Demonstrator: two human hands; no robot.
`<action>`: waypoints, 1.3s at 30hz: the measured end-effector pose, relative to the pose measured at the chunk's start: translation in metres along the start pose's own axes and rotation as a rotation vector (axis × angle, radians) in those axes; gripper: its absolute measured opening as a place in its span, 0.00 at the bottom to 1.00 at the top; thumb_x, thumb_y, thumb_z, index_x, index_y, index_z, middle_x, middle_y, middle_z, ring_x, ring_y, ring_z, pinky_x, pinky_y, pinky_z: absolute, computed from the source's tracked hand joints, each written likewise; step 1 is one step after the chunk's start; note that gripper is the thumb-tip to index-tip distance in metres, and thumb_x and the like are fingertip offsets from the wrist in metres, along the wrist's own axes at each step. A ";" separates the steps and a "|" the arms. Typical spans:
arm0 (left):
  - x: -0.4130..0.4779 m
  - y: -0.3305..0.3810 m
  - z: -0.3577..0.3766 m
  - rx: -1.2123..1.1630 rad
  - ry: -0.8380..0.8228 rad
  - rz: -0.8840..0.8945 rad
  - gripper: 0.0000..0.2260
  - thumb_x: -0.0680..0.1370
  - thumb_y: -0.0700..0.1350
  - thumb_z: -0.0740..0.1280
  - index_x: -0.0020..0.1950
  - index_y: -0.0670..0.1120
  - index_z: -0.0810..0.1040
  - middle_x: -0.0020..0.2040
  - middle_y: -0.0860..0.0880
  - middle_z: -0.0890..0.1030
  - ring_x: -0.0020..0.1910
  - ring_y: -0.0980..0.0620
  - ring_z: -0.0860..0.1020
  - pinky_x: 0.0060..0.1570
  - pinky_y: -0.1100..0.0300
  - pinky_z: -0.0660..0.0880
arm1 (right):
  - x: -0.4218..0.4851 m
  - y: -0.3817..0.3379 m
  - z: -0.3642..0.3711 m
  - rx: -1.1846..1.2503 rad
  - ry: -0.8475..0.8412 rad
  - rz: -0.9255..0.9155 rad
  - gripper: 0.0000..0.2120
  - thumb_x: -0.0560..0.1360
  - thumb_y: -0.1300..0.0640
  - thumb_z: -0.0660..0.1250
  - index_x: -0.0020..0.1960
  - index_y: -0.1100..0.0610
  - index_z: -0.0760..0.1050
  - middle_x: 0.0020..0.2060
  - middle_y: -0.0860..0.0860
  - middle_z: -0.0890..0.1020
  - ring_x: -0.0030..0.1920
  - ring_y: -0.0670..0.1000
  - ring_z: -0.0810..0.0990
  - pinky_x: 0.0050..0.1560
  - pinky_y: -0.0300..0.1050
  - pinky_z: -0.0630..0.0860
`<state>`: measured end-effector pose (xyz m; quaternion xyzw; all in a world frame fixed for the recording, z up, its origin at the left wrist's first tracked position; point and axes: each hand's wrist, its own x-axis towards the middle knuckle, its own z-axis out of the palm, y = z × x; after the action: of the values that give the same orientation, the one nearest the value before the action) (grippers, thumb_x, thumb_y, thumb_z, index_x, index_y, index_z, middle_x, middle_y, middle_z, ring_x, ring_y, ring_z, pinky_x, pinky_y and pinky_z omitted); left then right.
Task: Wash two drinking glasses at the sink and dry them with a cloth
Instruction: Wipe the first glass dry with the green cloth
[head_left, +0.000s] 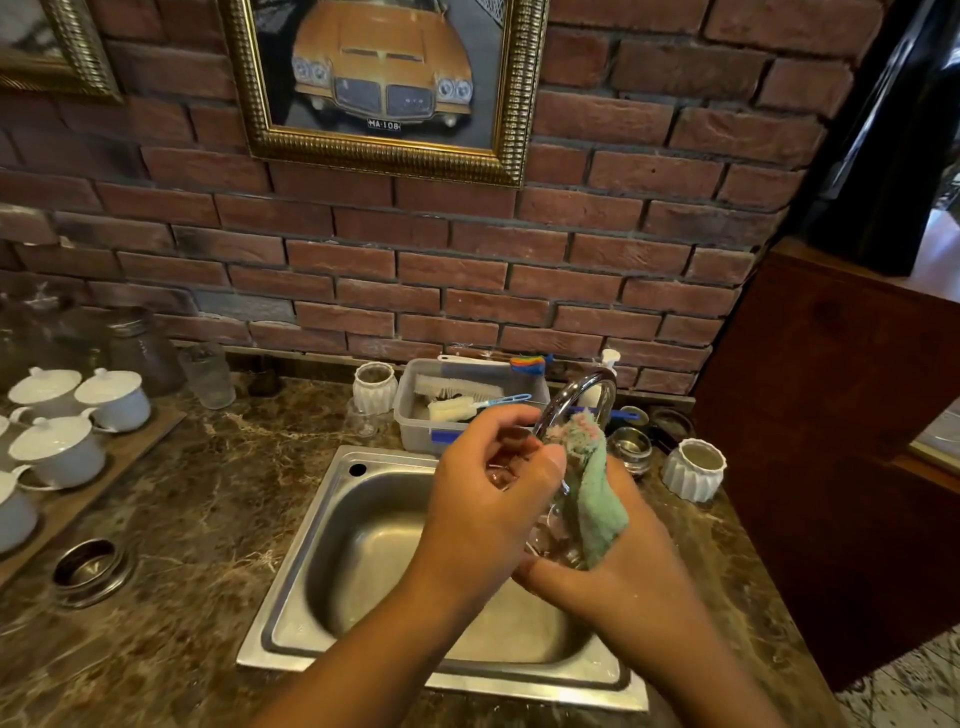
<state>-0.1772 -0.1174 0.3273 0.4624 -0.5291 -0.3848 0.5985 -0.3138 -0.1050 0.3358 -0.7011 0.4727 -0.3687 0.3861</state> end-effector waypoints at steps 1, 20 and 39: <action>-0.001 -0.001 -0.001 0.002 -0.013 0.025 0.18 0.69 0.59 0.68 0.58 0.57 0.80 0.50 0.56 0.83 0.52 0.58 0.82 0.51 0.62 0.80 | 0.001 -0.001 -0.004 0.084 -0.057 0.031 0.35 0.66 0.63 0.80 0.67 0.44 0.69 0.53 0.34 0.82 0.51 0.36 0.82 0.46 0.28 0.77; 0.017 -0.013 -0.024 0.193 -0.290 -0.035 0.20 0.74 0.59 0.64 0.63 0.54 0.79 0.58 0.57 0.82 0.60 0.56 0.80 0.56 0.59 0.80 | 0.000 0.014 0.018 0.118 -0.002 0.067 0.36 0.65 0.55 0.79 0.67 0.39 0.67 0.56 0.40 0.82 0.55 0.45 0.83 0.52 0.42 0.81; 0.009 0.003 -0.012 -0.052 -0.134 0.101 0.26 0.67 0.56 0.68 0.65 0.52 0.77 0.54 0.53 0.84 0.57 0.52 0.82 0.57 0.54 0.80 | 0.008 0.000 -0.015 0.510 -0.251 0.080 0.30 0.67 0.66 0.76 0.66 0.54 0.73 0.53 0.54 0.86 0.51 0.55 0.87 0.46 0.43 0.83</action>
<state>-0.1636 -0.1235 0.3330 0.3926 -0.5805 -0.3979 0.5921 -0.3248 -0.1151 0.3429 -0.6022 0.3405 -0.3704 0.6199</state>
